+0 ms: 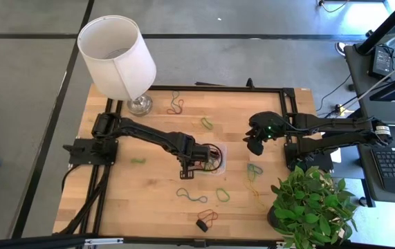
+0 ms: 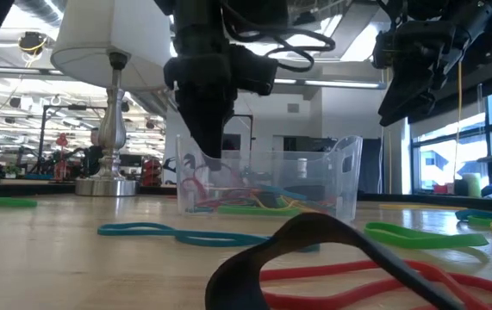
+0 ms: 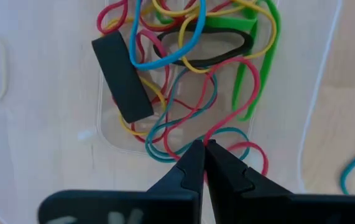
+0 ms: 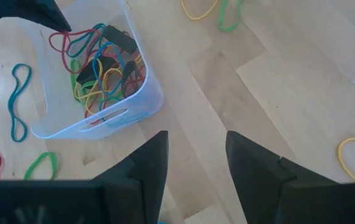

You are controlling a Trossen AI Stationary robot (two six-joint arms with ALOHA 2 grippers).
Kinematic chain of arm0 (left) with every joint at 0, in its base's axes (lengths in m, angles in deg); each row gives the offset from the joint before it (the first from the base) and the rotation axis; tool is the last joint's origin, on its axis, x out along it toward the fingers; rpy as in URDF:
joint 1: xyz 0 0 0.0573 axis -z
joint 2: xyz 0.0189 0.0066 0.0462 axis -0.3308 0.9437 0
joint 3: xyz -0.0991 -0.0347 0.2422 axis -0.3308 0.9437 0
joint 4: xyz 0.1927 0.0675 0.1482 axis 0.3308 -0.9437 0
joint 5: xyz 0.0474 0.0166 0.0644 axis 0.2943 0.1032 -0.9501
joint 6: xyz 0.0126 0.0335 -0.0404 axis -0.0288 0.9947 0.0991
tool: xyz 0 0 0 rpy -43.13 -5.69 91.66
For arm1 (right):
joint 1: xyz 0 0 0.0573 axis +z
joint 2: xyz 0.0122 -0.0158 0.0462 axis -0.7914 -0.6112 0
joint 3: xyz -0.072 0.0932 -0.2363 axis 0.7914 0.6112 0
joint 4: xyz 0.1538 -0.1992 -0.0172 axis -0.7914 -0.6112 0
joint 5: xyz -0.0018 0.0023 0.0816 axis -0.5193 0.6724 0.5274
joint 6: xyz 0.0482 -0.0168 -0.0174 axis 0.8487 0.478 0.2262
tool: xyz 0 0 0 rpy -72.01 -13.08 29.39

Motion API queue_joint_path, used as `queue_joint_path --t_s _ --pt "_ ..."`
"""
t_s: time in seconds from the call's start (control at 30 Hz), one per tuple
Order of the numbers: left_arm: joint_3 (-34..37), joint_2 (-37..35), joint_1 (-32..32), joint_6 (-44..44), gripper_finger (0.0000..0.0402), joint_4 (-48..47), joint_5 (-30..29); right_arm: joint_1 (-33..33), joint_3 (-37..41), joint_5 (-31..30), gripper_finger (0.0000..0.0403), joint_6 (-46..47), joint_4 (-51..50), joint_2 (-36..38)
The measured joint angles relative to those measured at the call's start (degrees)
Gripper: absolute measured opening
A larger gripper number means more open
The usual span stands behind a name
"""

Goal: Pick and place rubber bands into bin
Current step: Put the red rubber band into the transparent bin, then put the green rubber band into the transparent bin

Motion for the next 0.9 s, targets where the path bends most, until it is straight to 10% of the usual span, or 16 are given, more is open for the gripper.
queue_joint_path --t_s 0.53,0.9 --pt "-6.76 -1.01 -0.04 -2.7 0.0117 -9.75 -2.42 -0.02 0.0 0.0 0.0165 0.5 -0.01 0.0" --pt "-8.51 -10.24 -3.33 -3.21 0.0013 -16.43 -9.18 -0.02 0.0 -0.5 0.0165 0.87 3.11 0.0"
